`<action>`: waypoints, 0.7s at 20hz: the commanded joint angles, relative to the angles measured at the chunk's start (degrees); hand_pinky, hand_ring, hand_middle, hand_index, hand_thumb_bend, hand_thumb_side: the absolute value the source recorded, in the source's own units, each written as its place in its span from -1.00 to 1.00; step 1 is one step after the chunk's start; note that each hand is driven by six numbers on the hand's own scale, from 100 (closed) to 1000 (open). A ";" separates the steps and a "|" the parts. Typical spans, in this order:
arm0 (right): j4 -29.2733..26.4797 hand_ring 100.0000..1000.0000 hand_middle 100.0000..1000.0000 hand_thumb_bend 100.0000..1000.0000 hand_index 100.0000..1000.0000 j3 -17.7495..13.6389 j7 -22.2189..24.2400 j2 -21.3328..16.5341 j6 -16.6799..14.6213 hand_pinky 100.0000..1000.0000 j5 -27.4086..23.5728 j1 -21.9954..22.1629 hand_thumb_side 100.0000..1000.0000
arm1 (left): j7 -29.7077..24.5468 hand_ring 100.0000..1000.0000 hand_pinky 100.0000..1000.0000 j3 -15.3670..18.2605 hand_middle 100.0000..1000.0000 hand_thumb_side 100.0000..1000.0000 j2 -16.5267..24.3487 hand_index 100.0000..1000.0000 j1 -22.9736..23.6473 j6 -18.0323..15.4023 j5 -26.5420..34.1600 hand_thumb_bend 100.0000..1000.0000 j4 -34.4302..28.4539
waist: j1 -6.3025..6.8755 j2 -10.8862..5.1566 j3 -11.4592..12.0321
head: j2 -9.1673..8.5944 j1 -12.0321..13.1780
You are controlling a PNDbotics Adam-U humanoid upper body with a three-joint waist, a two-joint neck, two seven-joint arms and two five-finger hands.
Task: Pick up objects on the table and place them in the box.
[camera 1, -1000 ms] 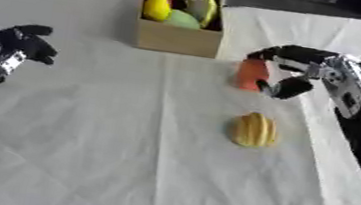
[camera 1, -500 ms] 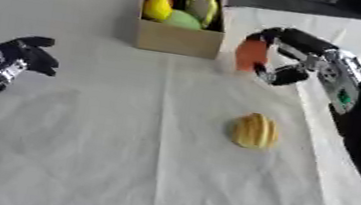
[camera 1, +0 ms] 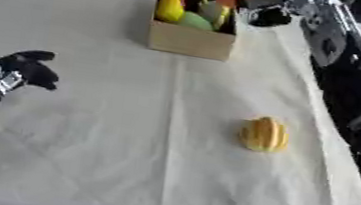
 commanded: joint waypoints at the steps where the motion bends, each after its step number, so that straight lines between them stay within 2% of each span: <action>1: 2.58 0.55 0.51 -1.00 0.97 -2.41 -4.03 0.57 7.84 0.67 7.08 -2.05 -0.84 | -1.10 0.29 0.59 -0.57 0.22 0.90 -0.30 0.82 -1.04 0.05 0.41 -1.00 -1.67 | 0.70 -0.70 0.75 | -0.20 -1.48; 2: 3.13 0.62 0.65 -1.00 0.99 -2.45 -4.79 0.91 10.11 0.70 9.19 -2.14 -0.69 | -1.23 0.29 0.59 -0.63 0.22 0.91 -0.43 0.82 -1.00 0.12 0.39 -1.00 -1.74 | 0.66 -0.59 1.05 | -0.20 -1.66; 4: 3.79 0.69 0.79 -1.00 1.00 -2.23 -4.89 1.32 12.81 0.73 12.40 -2.10 -0.45 | -1.33 0.29 0.59 -0.57 0.22 0.91 -0.48 0.82 -0.91 0.28 0.30 -1.00 -1.86 | 0.51 -0.51 1.21 | -0.20 -1.83; 6: 4.01 0.71 0.84 -1.00 1.00 -2.10 -3.92 1.40 14.03 0.74 14.47 -1.96 -0.34 | -1.32 0.29 0.59 -0.49 0.22 0.90 -0.44 0.82 -0.92 0.45 0.16 -1.00 -1.97 | 0.26 -0.54 1.04 | -0.20 -1.88; 8: 3.63 0.72 0.86 -1.00 1.00 -2.00 -2.94 1.17 13.94 0.74 15.13 -1.76 -0.32 | -1.34 0.29 0.59 -0.46 0.22 0.91 -0.39 0.82 -0.84 0.54 0.06 -1.00 -2.06 | 0.00 -0.61 0.70 | -0.20 -1.69; 11: 0.92 0.69 0.82 -1.00 1.00 -0.96 -2.63 -0.19 11.18 0.73 13.77 -1.18 -0.62 | -1.36 0.29 0.59 -0.35 0.22 0.92 -0.22 0.82 -0.43 0.66 -0.19 -1.00 -2.03 | -0.47 -0.74 -0.20 | -0.20 -1.31; 12: -0.64 0.68 0.79 -1.00 1.00 -0.31 -2.86 -1.00 9.58 0.73 12.45 -0.82 -0.78 | -1.31 0.29 0.59 -0.24 0.22 0.92 -0.11 0.82 -0.21 0.68 -0.27 -1.00 -2.00 | -0.65 -0.81 -0.59 | -0.20 -1.08; 14: -4.92 0.66 0.74 -1.00 1.00 1.73 -2.99 -3.54 5.43 0.73 8.06 0.55 -0.84 | -1.09 0.29 0.59 0.09 0.22 0.93 0.23 0.81 0.34 0.78 -0.55 -1.00 -1.83 | -1.09 -1.00 -1.61 | -0.20 -0.56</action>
